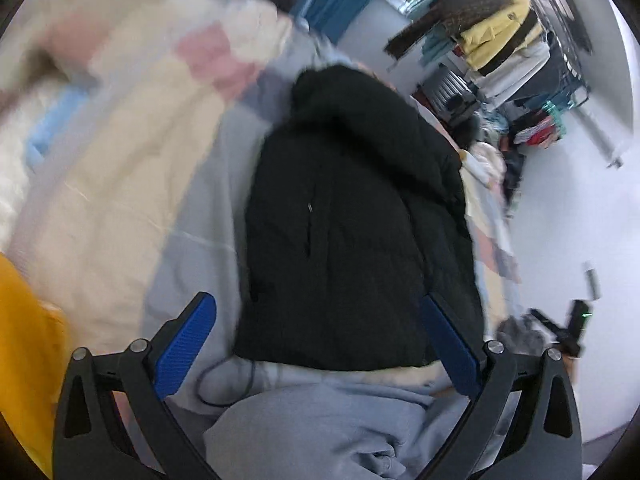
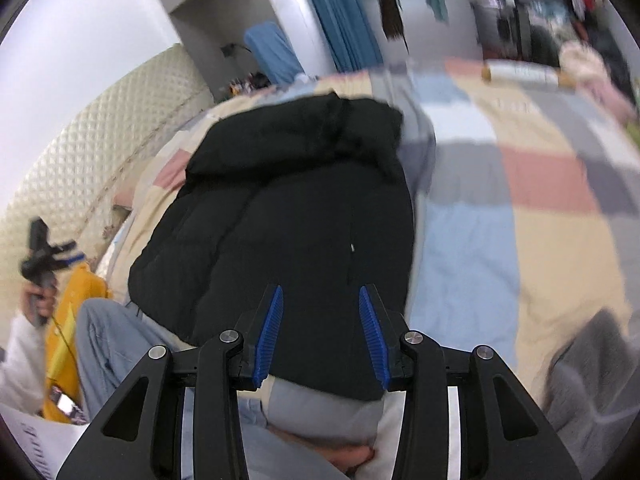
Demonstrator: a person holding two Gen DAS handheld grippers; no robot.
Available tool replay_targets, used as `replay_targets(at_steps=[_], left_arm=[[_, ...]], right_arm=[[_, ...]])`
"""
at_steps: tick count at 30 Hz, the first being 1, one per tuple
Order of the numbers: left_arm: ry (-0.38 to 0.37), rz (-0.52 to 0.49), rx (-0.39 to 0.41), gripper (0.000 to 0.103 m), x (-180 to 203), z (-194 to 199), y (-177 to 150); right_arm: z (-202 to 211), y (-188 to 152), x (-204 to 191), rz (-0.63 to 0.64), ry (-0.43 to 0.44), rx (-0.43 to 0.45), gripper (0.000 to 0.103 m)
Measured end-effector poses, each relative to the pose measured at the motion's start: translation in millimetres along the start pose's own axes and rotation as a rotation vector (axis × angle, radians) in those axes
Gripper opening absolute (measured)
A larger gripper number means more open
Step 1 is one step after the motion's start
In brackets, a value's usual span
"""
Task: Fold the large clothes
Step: 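Move both grippers to the jacket hem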
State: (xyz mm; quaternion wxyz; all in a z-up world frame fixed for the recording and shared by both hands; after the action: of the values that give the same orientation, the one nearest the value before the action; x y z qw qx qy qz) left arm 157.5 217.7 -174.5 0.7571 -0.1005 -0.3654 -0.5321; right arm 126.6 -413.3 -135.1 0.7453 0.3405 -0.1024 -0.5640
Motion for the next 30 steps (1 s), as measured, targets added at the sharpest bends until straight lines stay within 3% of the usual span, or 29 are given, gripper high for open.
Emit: replay_targets(at_steps=[2,5,10,16,20,23,27,30], left_arm=[[-0.024,0.028,-0.037,0.097,-7.8,-11.1,3.0],[-0.067,0.036,-0.132,0.095,-16.2,-36.8,5.1],[-0.072,0.053,-0.268,0.079,-28.0,-72.4,5.5],[-0.044,0.026,-0.387,0.072,-26.5,-96.9,-0.8],[0.001,0.023,-0.457,0.072,-35.0,-111.8,0.1],[0.069,0.015,-0.449,0.072,-43.9,-118.4,5.4],[0.056,0.012,-0.509,0.072,-47.8,-129.6,2.0],[0.013,-0.055,-0.542,0.072,-33.8,-130.0,-3.4]], right_arm=[[-8.4,-5.2,10.4,-0.026,0.023,-0.024,0.042],[-24.3,-12.1,23.7,-0.074,0.083,-0.059,0.062],[-55.9,-17.3,24.9,-0.085,0.193,-0.127,0.066],[-99.0,-24.6,21.0,-0.088,0.296,-0.228,0.078],[-121.1,-29.9,28.3,-0.123,0.309,-0.272,0.08],[-131.4,-34.1,36.2,-0.152,0.309,-0.295,0.08],[-127.7,-39.1,48.5,-0.162,0.27,-0.322,0.08],[-118.7,-46.5,65.1,-0.197,0.231,-0.332,0.081]])
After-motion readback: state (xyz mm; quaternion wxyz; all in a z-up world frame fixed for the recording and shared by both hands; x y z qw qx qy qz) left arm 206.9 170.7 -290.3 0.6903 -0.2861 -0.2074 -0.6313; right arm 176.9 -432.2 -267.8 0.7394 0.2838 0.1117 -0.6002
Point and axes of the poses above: each gripper's, at about its wrist camera, not at the fingertips, and z roughly against the way its jaws point, x to its right, y to its top, the point moved 5 cm from there along -z, roughly the way its jaws point, and after that the axes turned 13 degrees about z, right-handed, at the moved point
